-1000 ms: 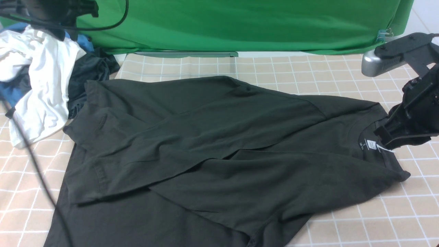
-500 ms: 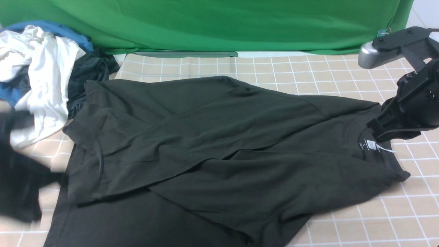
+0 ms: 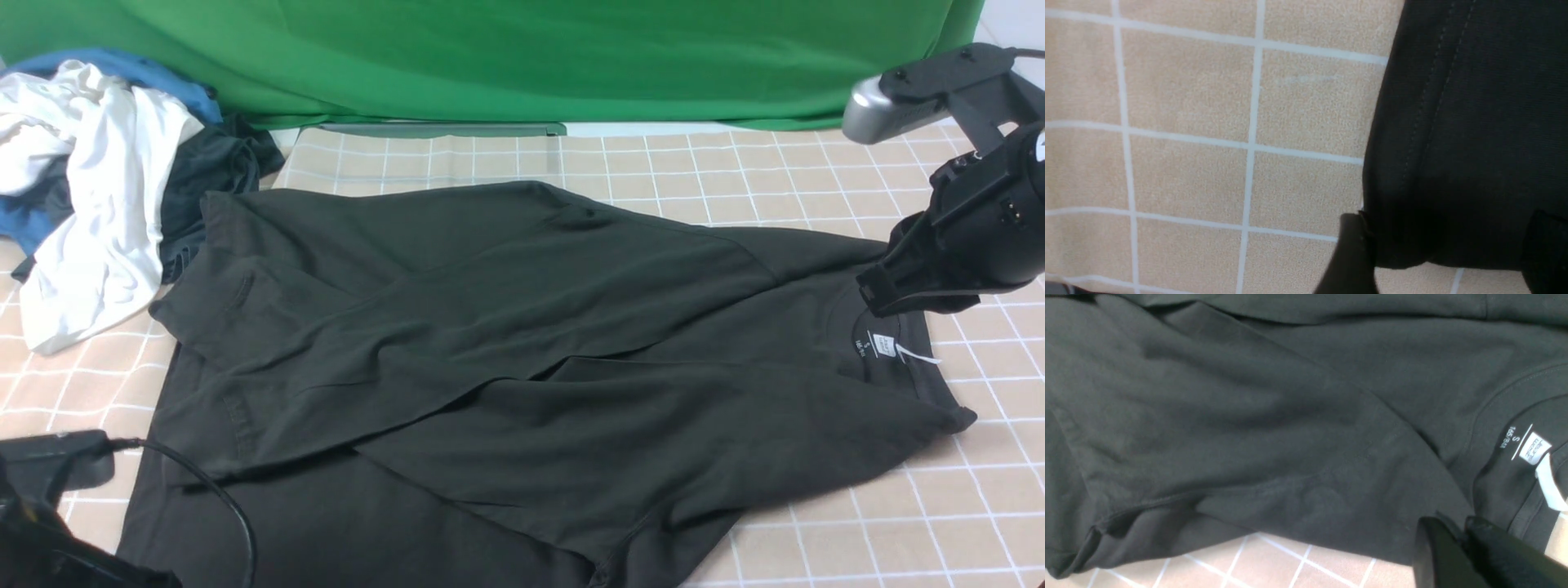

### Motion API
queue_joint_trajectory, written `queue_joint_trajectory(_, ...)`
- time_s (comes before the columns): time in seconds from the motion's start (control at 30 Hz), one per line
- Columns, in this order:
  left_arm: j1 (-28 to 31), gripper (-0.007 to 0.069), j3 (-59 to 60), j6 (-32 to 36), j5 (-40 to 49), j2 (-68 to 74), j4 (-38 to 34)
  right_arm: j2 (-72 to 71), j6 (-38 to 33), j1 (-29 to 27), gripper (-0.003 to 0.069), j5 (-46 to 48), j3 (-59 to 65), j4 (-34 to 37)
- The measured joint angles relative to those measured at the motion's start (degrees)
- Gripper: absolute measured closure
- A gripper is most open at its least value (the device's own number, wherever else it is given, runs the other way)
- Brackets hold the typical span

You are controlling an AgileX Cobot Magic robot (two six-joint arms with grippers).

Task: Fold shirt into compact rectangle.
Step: 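Grasp the near edge of the shirt at its hem and shoulder corners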

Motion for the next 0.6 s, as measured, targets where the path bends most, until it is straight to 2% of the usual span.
queue_joint_trajectory(0.17,0.00,0.0045,0.00,0.78,-0.17,6.47,0.00,0.00,-0.05,0.00,0.0532,-0.13,0.00,0.00)
queue_joint_trajectory(0.27,0.00,0.0048,-0.07,1.17,-0.07,9.46,0.00,0.00,-0.05,0.00,0.0527,-0.26,0.00,0.00)
queue_joint_trajectory(0.37,0.00,0.0088,-0.82,1.80,0.27,11.28,-0.46,0.00,-0.16,0.00,0.0524,-0.71,0.00,0.00)
queue_joint_trajectory(0.5,0.00,0.0214,-1.46,3.66,0.62,12.65,-1.75,0.00,-0.28,0.00,0.0516,-0.83,0.00,0.00)
queue_joint_trajectory(0.57,0.00,0.0378,-1.48,4.19,0.62,12.80,-3.45,0.00,-0.54,0.00,0.0515,-0.89,0.00,0.00)
queue_joint_trajectory(0.6,0.00,0.0497,-1.64,4.67,0.57,12.87,-3.54,0.00,-0.97,0.00,0.0515,-0.89,0.00,0.00)
